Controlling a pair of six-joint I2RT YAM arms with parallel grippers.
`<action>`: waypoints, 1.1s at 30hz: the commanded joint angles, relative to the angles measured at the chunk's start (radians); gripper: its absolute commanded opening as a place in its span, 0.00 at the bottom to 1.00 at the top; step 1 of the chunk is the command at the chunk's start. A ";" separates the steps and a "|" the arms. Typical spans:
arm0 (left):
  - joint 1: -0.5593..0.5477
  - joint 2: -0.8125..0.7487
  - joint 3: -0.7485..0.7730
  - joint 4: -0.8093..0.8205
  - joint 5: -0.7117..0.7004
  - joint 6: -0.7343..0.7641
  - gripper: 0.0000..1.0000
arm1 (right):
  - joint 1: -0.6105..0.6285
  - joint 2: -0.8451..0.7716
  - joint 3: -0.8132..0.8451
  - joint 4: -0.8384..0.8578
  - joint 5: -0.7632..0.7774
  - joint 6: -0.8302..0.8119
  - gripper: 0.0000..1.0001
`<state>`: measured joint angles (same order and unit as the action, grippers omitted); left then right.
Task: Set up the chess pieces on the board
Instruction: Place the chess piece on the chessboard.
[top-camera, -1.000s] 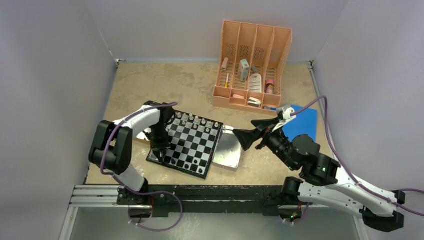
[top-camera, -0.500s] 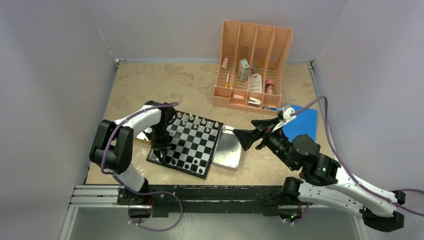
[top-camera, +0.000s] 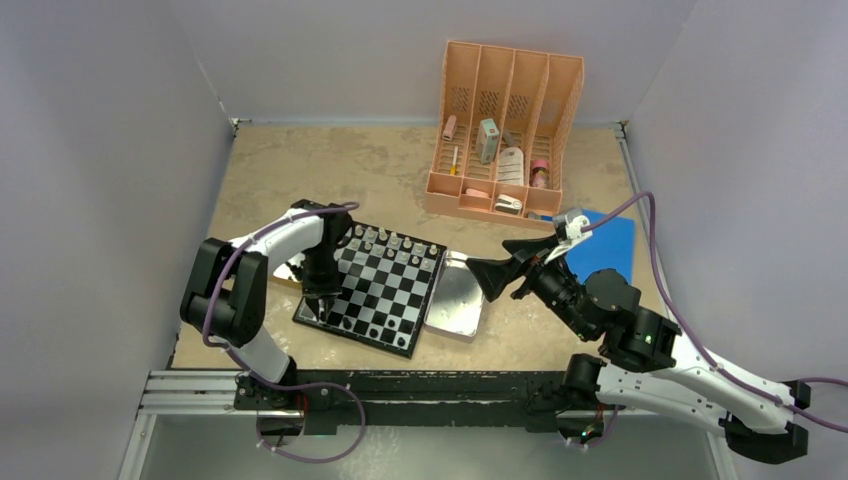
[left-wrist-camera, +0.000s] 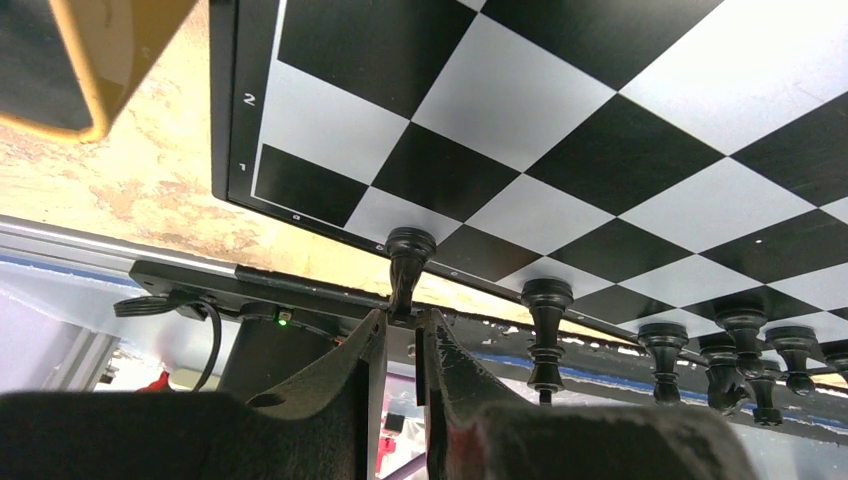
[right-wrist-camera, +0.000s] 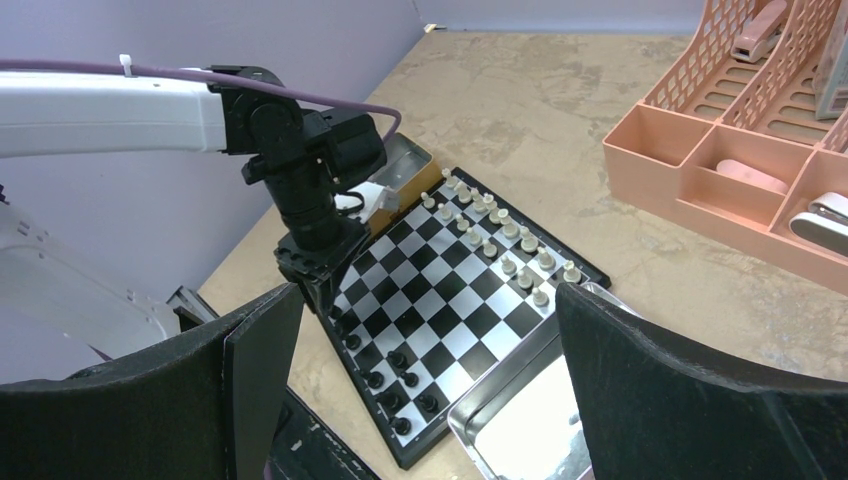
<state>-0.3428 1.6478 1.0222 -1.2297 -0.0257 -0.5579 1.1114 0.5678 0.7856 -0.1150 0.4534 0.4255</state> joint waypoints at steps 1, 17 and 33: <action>-0.004 -0.001 0.037 -0.026 -0.030 -0.016 0.17 | -0.001 -0.014 0.043 0.038 0.008 -0.014 0.99; -0.004 0.021 0.047 -0.025 -0.064 -0.020 0.17 | -0.001 -0.020 0.045 0.031 0.010 -0.007 0.99; -0.003 -0.135 0.174 0.044 0.007 0.035 0.26 | -0.001 -0.007 0.032 0.037 0.012 -0.014 0.99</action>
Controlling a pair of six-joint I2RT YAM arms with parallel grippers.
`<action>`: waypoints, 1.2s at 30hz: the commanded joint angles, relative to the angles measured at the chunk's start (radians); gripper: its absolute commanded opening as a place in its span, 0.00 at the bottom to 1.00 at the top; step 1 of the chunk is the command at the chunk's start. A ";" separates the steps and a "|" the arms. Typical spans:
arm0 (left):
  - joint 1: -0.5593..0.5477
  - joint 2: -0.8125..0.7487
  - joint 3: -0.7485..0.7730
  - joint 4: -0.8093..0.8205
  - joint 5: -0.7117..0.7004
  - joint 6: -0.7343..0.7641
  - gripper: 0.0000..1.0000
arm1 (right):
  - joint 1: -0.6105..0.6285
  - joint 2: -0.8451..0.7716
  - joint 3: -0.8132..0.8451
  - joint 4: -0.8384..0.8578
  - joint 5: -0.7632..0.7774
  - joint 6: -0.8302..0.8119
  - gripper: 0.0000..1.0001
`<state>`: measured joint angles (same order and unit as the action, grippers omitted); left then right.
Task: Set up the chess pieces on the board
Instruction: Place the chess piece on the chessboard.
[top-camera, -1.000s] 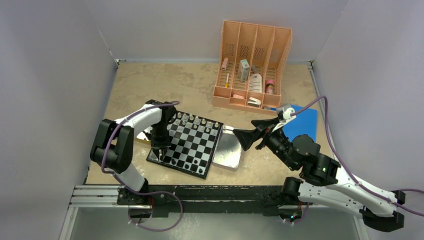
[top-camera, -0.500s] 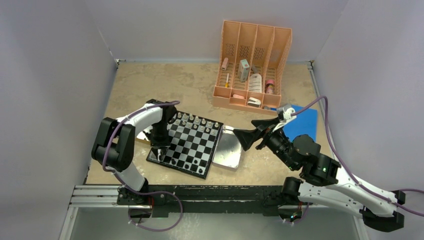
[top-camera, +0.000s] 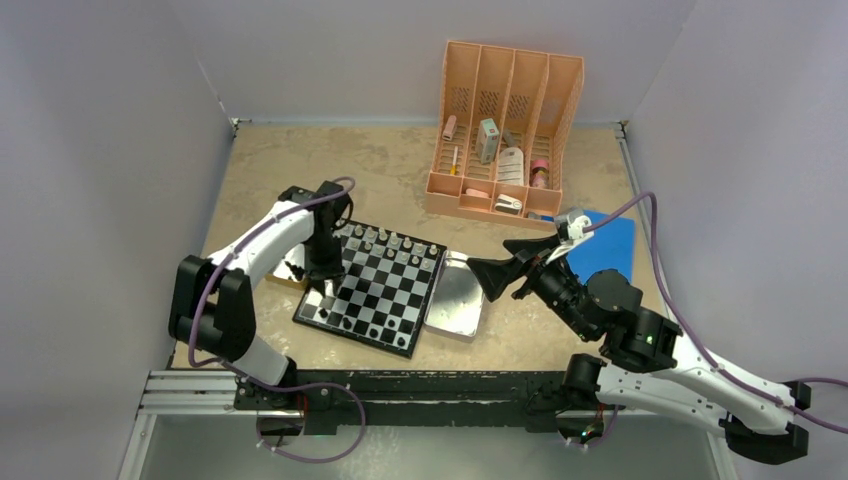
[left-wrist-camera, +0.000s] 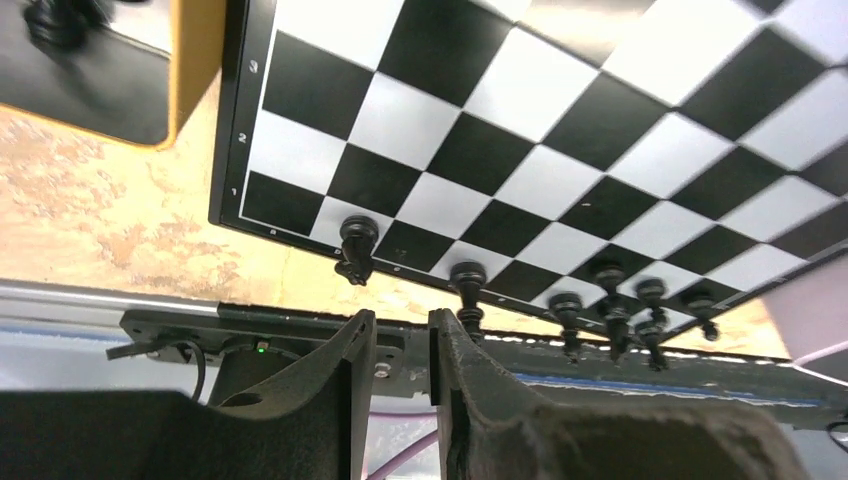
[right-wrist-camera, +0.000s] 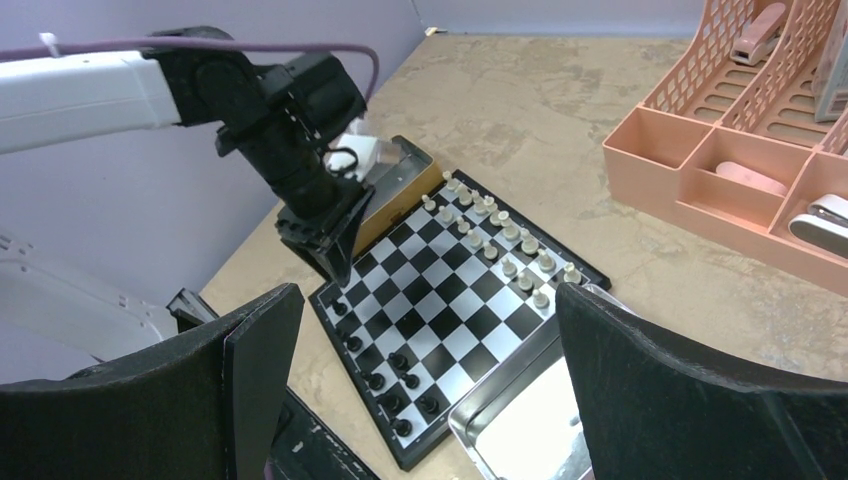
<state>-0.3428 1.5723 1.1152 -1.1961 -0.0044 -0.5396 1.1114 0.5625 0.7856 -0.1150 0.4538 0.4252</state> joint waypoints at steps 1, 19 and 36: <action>-0.002 -0.063 0.099 0.003 -0.034 0.016 0.27 | -0.001 -0.002 0.032 0.035 0.012 -0.013 0.99; 0.007 -0.051 -0.066 0.122 0.044 -0.001 0.14 | -0.001 -0.045 0.038 0.001 0.026 -0.008 0.99; 0.016 0.067 -0.040 0.065 -0.056 -0.029 0.11 | -0.001 -0.094 0.043 -0.020 0.042 -0.013 0.99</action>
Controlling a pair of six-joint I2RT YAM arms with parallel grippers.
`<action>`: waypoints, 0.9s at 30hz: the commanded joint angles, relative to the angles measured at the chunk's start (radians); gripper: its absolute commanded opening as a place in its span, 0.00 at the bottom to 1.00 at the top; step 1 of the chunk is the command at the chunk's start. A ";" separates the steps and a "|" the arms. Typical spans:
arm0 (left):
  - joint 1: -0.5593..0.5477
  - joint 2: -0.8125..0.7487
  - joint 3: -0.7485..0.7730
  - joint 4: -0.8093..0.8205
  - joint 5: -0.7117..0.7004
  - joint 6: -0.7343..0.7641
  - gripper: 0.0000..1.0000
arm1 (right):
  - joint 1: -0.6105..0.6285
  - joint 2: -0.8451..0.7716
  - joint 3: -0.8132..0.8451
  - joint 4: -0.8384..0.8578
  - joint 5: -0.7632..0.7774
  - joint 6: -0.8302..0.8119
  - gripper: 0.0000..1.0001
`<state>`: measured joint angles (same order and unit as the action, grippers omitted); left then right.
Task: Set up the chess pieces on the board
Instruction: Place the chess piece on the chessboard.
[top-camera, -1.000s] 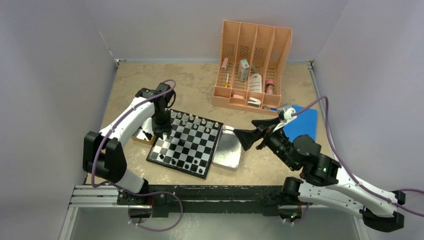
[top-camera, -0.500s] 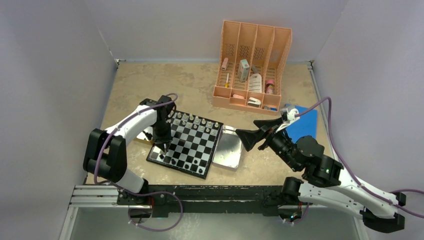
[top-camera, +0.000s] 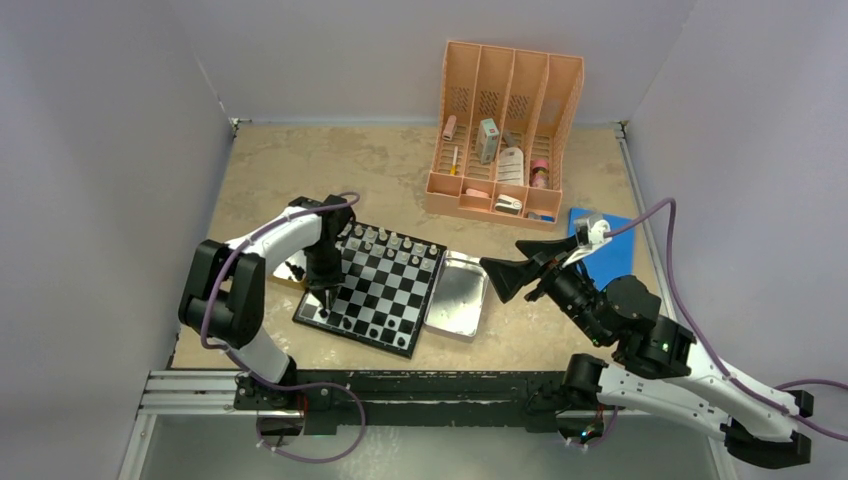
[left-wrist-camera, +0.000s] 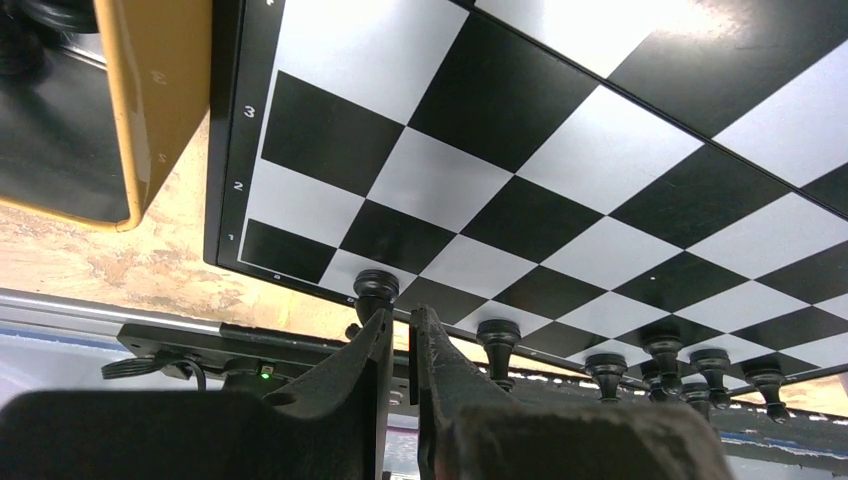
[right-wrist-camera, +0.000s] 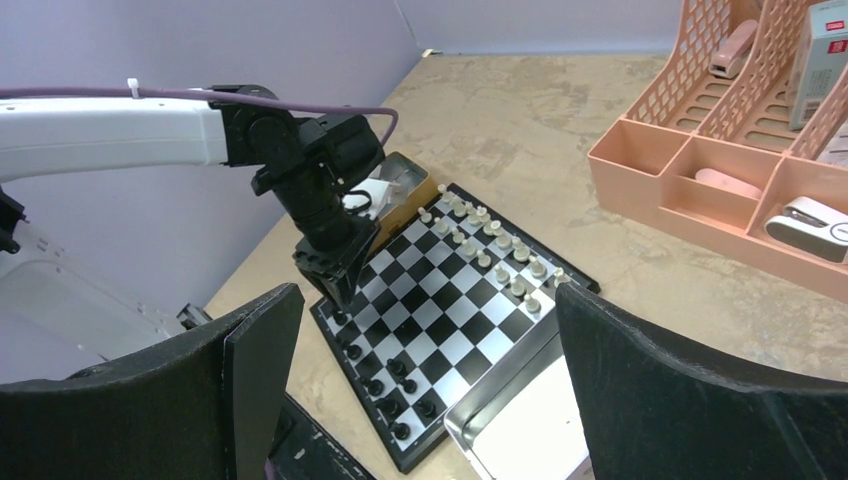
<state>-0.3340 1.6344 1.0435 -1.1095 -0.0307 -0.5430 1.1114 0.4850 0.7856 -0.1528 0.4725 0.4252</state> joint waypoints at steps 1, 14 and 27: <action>0.007 0.006 0.029 -0.022 -0.029 -0.025 0.11 | -0.001 -0.016 0.043 0.018 0.024 -0.014 0.99; 0.006 0.000 -0.003 -0.032 -0.032 -0.024 0.10 | -0.001 -0.010 0.040 0.025 0.025 -0.022 0.99; 0.006 0.013 -0.011 -0.046 -0.058 -0.032 0.09 | -0.001 -0.014 0.040 0.022 0.024 -0.022 0.99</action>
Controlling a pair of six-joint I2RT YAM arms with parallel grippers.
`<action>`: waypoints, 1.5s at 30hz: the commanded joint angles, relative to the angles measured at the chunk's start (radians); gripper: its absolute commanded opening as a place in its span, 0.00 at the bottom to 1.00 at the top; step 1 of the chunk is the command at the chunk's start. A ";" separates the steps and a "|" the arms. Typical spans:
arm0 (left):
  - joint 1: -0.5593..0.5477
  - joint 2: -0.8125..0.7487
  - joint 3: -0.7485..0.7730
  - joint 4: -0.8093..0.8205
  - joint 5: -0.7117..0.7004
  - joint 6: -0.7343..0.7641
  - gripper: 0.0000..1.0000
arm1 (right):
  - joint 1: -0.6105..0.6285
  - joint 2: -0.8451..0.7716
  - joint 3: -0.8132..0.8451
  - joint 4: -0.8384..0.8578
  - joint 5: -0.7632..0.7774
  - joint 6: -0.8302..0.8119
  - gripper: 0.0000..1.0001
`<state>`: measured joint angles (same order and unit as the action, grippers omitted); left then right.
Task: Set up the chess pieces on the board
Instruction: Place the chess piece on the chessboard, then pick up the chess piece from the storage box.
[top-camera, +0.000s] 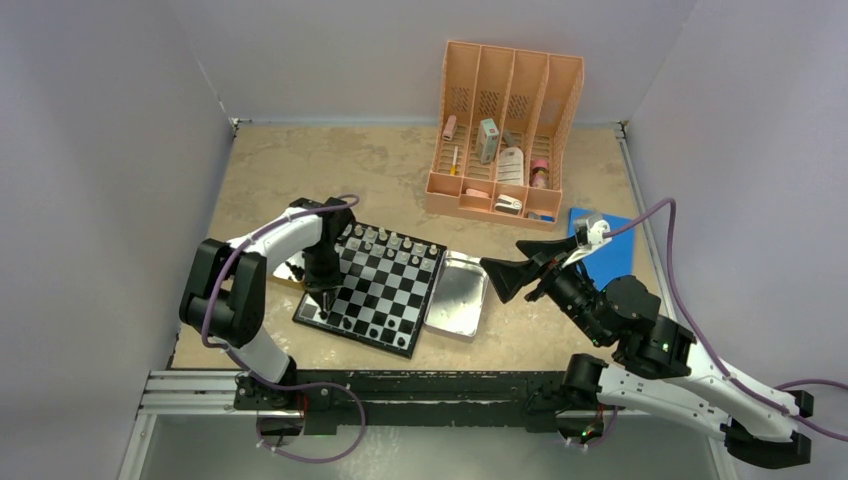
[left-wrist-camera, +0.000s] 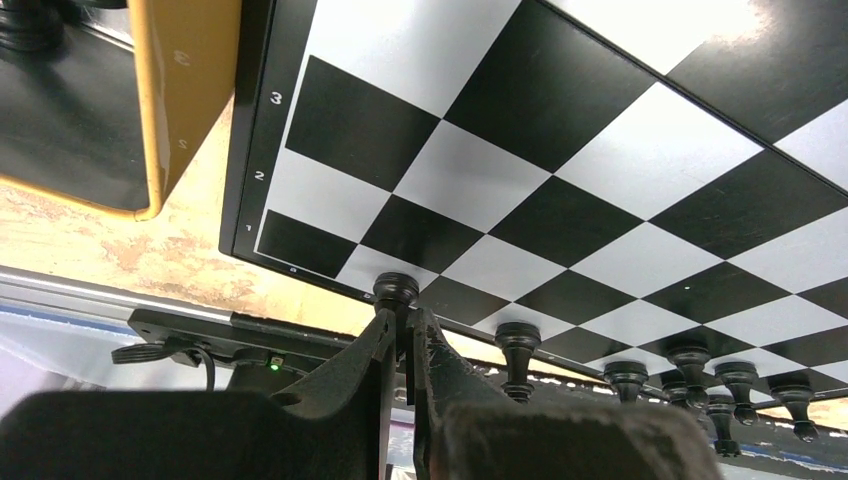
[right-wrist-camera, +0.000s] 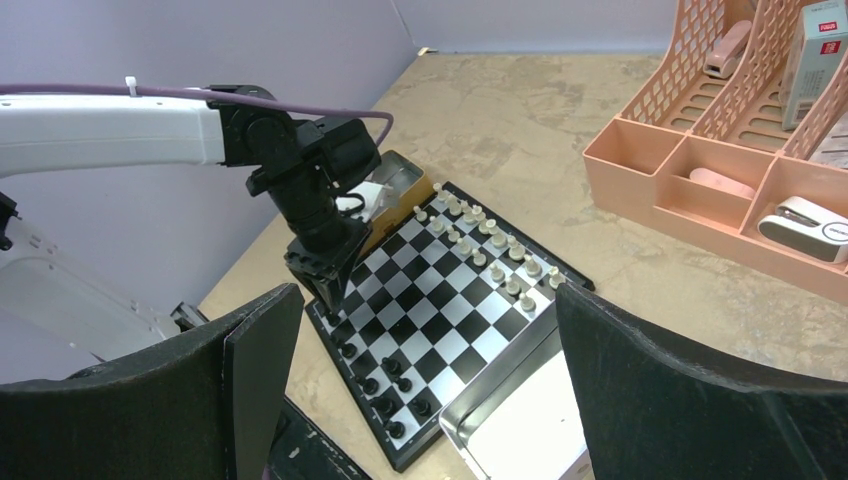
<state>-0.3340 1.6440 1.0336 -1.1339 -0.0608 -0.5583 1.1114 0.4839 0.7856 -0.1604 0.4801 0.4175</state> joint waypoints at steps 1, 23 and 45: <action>0.007 0.004 -0.002 -0.025 -0.035 -0.018 0.09 | -0.001 -0.012 0.040 0.030 0.016 -0.014 0.99; 0.007 -0.046 0.183 0.018 -0.093 0.033 0.23 | -0.001 -0.004 0.032 0.029 0.027 -0.017 0.99; 0.301 -0.335 -0.032 0.675 -0.213 -0.113 0.57 | -0.001 0.031 0.000 0.059 0.064 0.025 0.99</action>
<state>-0.0589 1.3201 1.0195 -0.6025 -0.2264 -0.5255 1.1114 0.5064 0.7845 -0.1593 0.4969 0.4328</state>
